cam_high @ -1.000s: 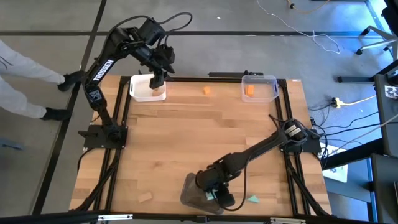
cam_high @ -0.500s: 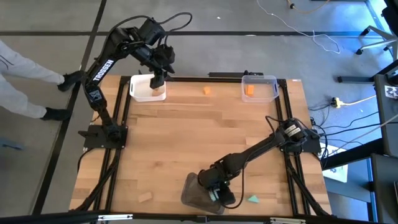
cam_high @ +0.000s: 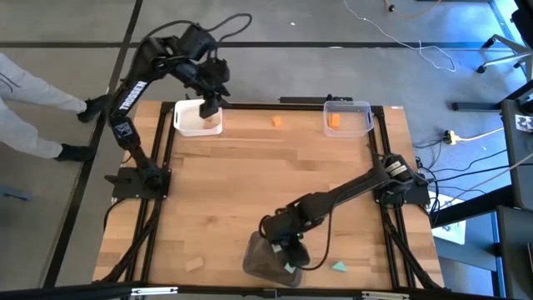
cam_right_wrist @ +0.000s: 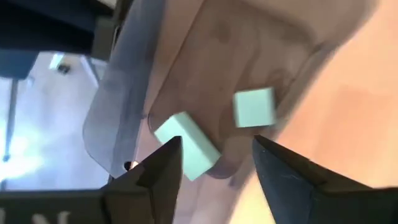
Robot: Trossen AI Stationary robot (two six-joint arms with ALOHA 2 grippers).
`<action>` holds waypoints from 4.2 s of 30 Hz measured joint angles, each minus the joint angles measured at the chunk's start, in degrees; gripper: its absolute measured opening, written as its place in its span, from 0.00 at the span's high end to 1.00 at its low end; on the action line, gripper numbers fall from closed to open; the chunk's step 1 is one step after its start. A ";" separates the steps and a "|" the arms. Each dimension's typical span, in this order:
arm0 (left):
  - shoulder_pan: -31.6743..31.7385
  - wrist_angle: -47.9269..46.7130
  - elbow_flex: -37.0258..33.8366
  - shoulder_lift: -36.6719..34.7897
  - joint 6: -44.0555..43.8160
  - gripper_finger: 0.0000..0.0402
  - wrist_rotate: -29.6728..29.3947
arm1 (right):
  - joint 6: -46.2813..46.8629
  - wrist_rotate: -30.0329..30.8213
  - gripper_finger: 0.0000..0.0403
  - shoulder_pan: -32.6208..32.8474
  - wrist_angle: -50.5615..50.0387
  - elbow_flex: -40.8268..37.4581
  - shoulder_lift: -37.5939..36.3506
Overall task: Sort & place blocks by color
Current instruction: Put the brown block into the white bin
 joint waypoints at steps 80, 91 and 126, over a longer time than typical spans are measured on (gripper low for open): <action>-92.10 55.74 -74.13 -3.26 -100.18 0.55 -25.86 | -13.46 30.38 0.52 -20.88 -35.67 29.51 -17.43; -92.04 48.24 -72.04 -1.59 -104.71 0.55 -28.05 | -13.24 30.36 0.52 -20.88 -35.65 29.51 -17.43; -92.41 51.30 -75.10 5.73 -107.74 0.55 -30.65 | -13.20 30.34 0.52 -20.88 -35.22 29.49 -17.43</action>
